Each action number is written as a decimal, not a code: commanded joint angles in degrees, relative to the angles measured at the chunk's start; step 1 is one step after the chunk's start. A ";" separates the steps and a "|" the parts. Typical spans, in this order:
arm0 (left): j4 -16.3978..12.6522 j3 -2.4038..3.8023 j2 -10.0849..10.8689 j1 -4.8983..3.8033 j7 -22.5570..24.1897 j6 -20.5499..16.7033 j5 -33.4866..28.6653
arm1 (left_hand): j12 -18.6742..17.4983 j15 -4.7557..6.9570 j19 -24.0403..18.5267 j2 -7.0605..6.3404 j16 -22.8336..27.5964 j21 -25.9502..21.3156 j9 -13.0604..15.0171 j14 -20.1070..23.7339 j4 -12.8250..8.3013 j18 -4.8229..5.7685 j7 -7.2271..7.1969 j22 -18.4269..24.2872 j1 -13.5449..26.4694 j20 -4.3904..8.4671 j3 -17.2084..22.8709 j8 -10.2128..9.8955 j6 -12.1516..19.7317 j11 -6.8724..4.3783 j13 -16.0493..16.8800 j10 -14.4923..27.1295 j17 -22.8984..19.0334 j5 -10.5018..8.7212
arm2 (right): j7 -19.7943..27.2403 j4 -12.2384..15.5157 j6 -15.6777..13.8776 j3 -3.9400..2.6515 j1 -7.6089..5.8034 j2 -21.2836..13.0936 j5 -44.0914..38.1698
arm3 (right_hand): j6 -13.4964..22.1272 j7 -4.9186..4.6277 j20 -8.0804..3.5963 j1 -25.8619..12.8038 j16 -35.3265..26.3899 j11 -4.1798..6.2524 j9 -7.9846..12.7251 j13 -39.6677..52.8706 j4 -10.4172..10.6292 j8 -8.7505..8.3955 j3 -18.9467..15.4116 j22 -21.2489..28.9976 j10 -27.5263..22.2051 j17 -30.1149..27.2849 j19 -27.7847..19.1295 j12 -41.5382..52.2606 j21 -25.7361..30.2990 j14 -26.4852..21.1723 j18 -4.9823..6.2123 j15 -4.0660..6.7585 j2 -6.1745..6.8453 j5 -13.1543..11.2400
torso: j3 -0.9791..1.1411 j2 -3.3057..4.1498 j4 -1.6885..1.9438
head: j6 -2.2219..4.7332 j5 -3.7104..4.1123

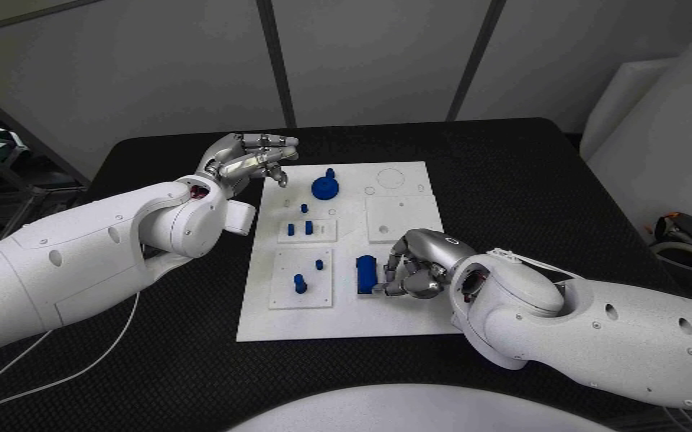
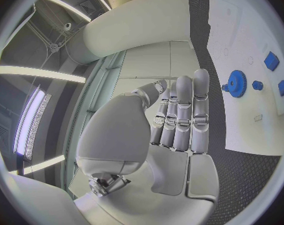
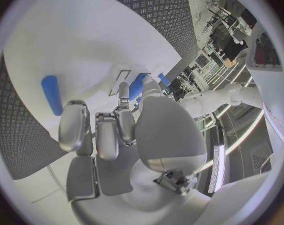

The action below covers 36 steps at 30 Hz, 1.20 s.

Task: Assemble the parts on the task board

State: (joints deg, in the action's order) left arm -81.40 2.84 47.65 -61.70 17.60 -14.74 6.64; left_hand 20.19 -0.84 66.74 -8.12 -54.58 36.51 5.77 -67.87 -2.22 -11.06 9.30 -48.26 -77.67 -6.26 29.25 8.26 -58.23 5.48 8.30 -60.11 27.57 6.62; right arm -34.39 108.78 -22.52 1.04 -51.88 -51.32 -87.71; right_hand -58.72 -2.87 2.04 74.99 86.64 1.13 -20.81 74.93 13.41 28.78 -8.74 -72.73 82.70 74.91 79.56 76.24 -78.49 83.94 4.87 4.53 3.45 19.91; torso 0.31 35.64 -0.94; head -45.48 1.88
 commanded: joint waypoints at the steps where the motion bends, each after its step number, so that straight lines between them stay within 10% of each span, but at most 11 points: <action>1: 0.00 0.04 0.00 -0.06 0.01 0.67 -0.08 | 0.21 -0.03 -0.29 0.29 -0.06 -0.21 -0.05 0.46 0.15 0.59 0.27 0.05 0.21 -0.10 -0.33 0.35 0.01 0.10 0.08 0.35 -0.08 -0.14 | 0.79 0.18 -0.26 -0.08 -0.16 -0.13 -0.01 | 0.11 0.27 -0.41 0.89 0.13 0.41 -0.09 1.79 -0.72 0.21 -0.48 0.10 0.08 7.96 0.05 -0.13 -0.08 4.64 -0.97 0.38 0.74 -1.35 | 0.00 -0.04 -0.03 | -0.09 0.06; 10: 0.01 0.03 0.08 0.01 -0.01 0.71 -0.08 | 0.23 -0.03 -0.29 0.34 -0.08 -0.23 -0.06 0.46 0.17 0.59 0.27 0.06 0.21 -0.11 -0.33 0.35 0.03 0.10 0.08 0.38 -0.11 -0.13 | 3.60 1.65 -2.10 -0.07 -0.16 -2.01 0.64 | 3.10 -0.93 0.13 0.25 -0.20 -0.62 0.58 1.44 0.25 -1.37 -2.80 0.62 -0.35 7.37 -0.36 -0.85 0.43 4.51 -0.88 -0.35 4.11 -10.30 | 0.02 -0.05 -0.04 | -0.14 0.05; 15: 0.03 0.02 0.20 0.07 -0.03 0.64 -0.08 | 0.23 -0.03 -0.29 0.34 -0.08 -0.23 -0.06 0.46 0.17 0.59 0.27 0.06 0.21 -0.11 -0.33 0.35 0.03 0.10 0.08 0.38 -0.11 -0.13 | 5.98 3.16 -3.52 -0.08 -0.16 -4.95 2.69 | 4.55 -1.78 0.75 1.16 -0.20 -1.37 1.60 1.65 0.97 -3.48 -2.24 0.53 -0.32 7.39 -0.33 -0.76 0.43 4.52 -0.89 -1.00 3.52 -8.25 | 0.03 -0.09 -0.11 | -0.07 0.17; 25: -0.06 -0.01 0.29 0.25 0.02 0.49 -0.08 | 0.23 -0.03 -0.29 0.34 -0.08 -0.23 -0.06 0.46 0.17 0.59 0.27 0.06 0.21 -0.11 -0.33 0.35 0.03 0.10 0.08 0.38 -0.11 -0.13 | 11.81 4.85 -5.94 -0.15 -0.25 -13.35 9.47 | 0.15 -2.00 1.09 6.84 -0.25 -1.45 5.81 2.64 -0.04 -10.87 0.53 0.24 0.58 7.36 -0.20 -0.10 0.32 4.50 -0.86 -1.18 -3.19 -1.55 | -0.03 -0.33 -0.44 | 0.19 1.34; 36: -1.06 -0.03 0.73 0.74 0.11 0.45 -0.08 | 0.26 -0.03 -0.29 0.33 -0.10 -0.25 -0.07 0.48 0.12 0.58 0.27 0.07 0.15 -0.11 -0.35 0.35 0.06 0.10 0.07 0.43 -0.15 -0.12 | 7.83 3.47 -5.91 -0.11 -0.19 -15.61 2.68 | -3.31 -1.46 0.75 6.57 0.01 -1.00 7.31 3.02 0.85 -13.39 -0.54 -0.54 1.03 7.93 0.29 -0.02 -0.16 4.62 -1.03 -0.80 -2.76 0.06 | 0.13 -0.25 -0.53 | 0.22 2.56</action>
State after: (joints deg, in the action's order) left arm -82.25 2.79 48.32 -60.93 17.46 -14.69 6.64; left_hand 20.19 -0.84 66.74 -8.13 -54.58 36.51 5.78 -67.87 -2.06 -11.06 9.30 -48.27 -77.67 -6.26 29.08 8.26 -58.24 5.49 8.30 -60.12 27.47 6.62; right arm -25.29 112.38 -27.51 0.93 -52.04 -67.14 -81.73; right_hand -61.75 -4.32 2.86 81.89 86.64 -0.20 -13.53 77.55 14.25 15.57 -9.07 -73.23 83.03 74.90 79.38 76.56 -78.31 84.04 4.88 3.56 0.41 19.80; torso 0.35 35.33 -1.42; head -45.23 4.32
